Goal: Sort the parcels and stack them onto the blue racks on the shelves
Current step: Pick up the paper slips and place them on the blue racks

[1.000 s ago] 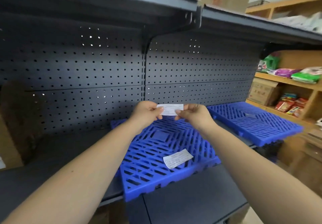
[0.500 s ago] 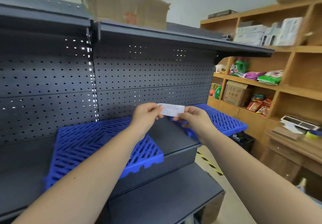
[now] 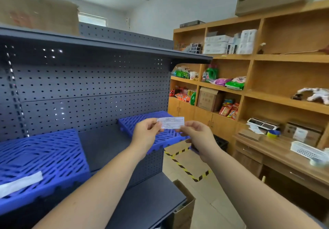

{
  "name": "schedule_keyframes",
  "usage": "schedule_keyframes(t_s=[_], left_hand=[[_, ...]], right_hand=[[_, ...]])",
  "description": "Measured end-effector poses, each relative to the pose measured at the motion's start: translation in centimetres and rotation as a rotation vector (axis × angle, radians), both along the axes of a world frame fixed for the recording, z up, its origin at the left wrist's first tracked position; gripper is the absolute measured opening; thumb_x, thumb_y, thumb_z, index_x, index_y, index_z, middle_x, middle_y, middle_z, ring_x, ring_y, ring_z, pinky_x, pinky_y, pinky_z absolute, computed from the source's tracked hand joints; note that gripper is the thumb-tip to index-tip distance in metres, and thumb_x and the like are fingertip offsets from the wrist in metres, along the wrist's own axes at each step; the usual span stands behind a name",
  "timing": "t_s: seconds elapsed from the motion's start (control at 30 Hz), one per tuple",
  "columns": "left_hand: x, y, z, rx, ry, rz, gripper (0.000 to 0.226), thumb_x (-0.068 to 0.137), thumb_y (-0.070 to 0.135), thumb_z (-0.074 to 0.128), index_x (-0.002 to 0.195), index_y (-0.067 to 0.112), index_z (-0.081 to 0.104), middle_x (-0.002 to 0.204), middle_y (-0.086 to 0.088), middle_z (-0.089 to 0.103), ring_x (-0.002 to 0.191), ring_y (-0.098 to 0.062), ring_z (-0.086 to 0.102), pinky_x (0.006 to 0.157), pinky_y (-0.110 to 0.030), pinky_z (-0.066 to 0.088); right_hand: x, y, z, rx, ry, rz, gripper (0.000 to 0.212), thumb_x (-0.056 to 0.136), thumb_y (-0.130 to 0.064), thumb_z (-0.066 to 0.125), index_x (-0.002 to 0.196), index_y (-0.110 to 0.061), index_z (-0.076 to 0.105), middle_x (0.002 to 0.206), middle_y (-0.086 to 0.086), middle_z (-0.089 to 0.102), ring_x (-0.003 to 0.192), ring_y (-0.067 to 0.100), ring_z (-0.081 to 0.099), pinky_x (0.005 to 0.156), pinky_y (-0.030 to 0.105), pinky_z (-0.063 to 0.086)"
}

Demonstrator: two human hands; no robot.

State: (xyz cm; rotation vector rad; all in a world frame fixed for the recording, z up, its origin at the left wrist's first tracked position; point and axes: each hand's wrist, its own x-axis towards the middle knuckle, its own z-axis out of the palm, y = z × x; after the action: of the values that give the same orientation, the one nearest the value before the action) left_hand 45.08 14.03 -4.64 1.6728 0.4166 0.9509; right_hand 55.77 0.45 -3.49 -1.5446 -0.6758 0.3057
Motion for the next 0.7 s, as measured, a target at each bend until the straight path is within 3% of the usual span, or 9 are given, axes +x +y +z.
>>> schedule_keyframes(t_s=[0.1, 0.23, 0.33, 0.47, 0.6, 0.7], left_hand=[[1.9, -1.1, -0.3, -0.005, 0.033, -0.009, 0.015, 0.096, 0.015, 0.054, 0.101, 0.017, 0.068, 0.084, 0.002, 0.071, 0.070, 0.000, 0.063, 0.066, -0.016, 0.046], [3.6, -1.4, -0.8, -0.017, 0.051, -0.015, 0.014, 0.096, 0.011, 0.055, 0.098, 0.018, 0.067, 0.081, 0.002, 0.071, 0.069, -0.003, 0.062, 0.061, -0.010, 0.047], [4.9, -0.5, -1.0, 0.015, 0.084, -0.023, 0.016, 0.095, 0.009, 0.055, 0.094, 0.018, 0.068, 0.082, -0.003, 0.071, 0.071, -0.009, 0.064, 0.068, -0.020, 0.050], [6.8, 1.5, -2.0, 0.089, 0.176, 0.027, 0.014, 0.093, 0.011, 0.058, 0.101, 0.011, 0.069, 0.085, -0.002, 0.073, 0.073, -0.007, 0.068, 0.064, -0.016, 0.050], [8.8, 3.8, -3.6, 0.284, 0.411, 0.145, 0.008, 0.092, 0.028, 0.059, 0.088, 0.026, 0.066, 0.078, 0.010, 0.072, 0.069, -0.006, 0.065, 0.075, -0.037, 0.054], [10.2, 5.8, -3.6, 0.291, 0.463, 0.200, 0.016, 0.091, 0.024, 0.058, 0.078, 0.020, 0.068, 0.069, 0.006, 0.070, 0.055, -0.016, 0.057, 0.061, -0.035, 0.049]], right_hand=[[2.0, -1.3, -0.4, -0.007, 0.015, -0.046, 0.013, 0.092, -0.020, 0.061, 0.103, -0.013, 0.065, 0.086, -0.002, 0.075, 0.089, 0.019, 0.069, 0.074, 0.033, 0.054], [3.7, -1.6, -1.4, -0.024, 0.028, -0.068, 0.012, 0.091, -0.020, 0.062, 0.101, -0.016, 0.065, 0.085, -0.004, 0.075, 0.088, 0.017, 0.070, 0.079, 0.038, 0.055], [4.7, -1.0, -1.8, -0.016, 0.050, -0.077, 0.013, 0.090, -0.020, 0.063, 0.102, -0.016, 0.066, 0.086, -0.002, 0.075, 0.088, 0.017, 0.070, 0.080, 0.039, 0.055], [6.8, 0.7, -1.8, -0.050, 0.079, -0.102, 0.010, 0.091, -0.019, 0.062, 0.100, -0.014, 0.066, 0.089, 0.003, 0.075, 0.082, 0.018, 0.071, 0.073, 0.036, 0.055], [8.9, 2.9, -1.3, -0.113, 0.085, -0.104, 0.006, 0.091, -0.013, 0.062, 0.095, -0.011, 0.066, 0.087, 0.007, 0.073, 0.067, 0.012, 0.068, 0.055, 0.025, 0.052], [10.3, 4.9, -2.0, -0.095, 0.088, -0.116, 0.006, 0.089, -0.009, 0.064, 0.094, -0.011, 0.065, 0.089, 0.008, 0.074, 0.075, 0.017, 0.072, 0.063, 0.033, 0.059]])
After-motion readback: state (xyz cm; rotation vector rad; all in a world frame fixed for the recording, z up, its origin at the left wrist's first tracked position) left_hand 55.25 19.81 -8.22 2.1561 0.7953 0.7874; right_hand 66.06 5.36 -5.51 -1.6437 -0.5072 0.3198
